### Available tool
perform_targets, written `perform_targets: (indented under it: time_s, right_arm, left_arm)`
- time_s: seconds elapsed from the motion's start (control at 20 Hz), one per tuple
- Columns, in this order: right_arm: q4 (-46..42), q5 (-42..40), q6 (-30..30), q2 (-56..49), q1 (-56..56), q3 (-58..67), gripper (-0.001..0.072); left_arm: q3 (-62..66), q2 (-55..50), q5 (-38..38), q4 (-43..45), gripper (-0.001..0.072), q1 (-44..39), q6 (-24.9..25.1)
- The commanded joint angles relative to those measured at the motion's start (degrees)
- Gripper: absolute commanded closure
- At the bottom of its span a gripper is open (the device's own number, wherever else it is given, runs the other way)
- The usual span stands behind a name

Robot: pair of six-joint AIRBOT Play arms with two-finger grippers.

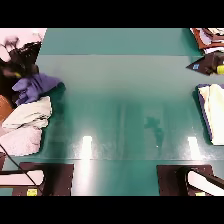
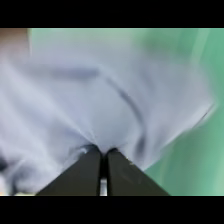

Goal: Fold the shirts.

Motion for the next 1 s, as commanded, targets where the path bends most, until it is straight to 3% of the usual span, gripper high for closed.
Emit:
perform_targets:
  time_s: [0.0,0.2,0.35,0.6,0.8,0.85,0.9,0.95]
  right_arm:
    - [1.66,-4.63,-0.02,0.02,0.04,7.08,0.0696]
    - [1.62,-7.63,-0.02,0.0,0.04,16.44,0.0696]
    - [1.62,-7.17,-0.02,0.02,0.04,20.68,0.0696]
    - [1.66,-3.21,-0.02,0.24,0.04,23.45,0.0696]
    - [1.64,0.98,-0.02,0.37,0.04,23.43,0.0696]
    - [1.64,1.75,-0.02,0.37,0.04,23.45,0.0696]
    - [1.64,2.4,-0.02,0.37,0.04,23.45,0.0696]
    - [1.64,2.99,0.0,0.42,0.04,23.45,0.0696]
  left_arm:
    - [11.47,9.64,1.49,0.04,0.0683,-5.31,0.2]
    - [22.86,18.58,0.98,0.09,0.0684,-17.4,1.66]
    - [24.46,19.65,-1.9,0.09,0.0684,-27.52,1.57]
    - [19.02,12.15,-10.47,-1.95,0.0683,-43.45,-0.55]
    - [10.78,3.5,-10.69,-15.78,0.0676,-50.6,0.63]
    - [8.57,1.68,-10.21,-18.64,0.0453,-51.56,1.73]
    - [6.27,0.02,-9.62,-19.93,0.0163,-52.24,1.64]
    - [4.68,-1.2,-9.55,-19.82,0.0118,-52.33,1.66]
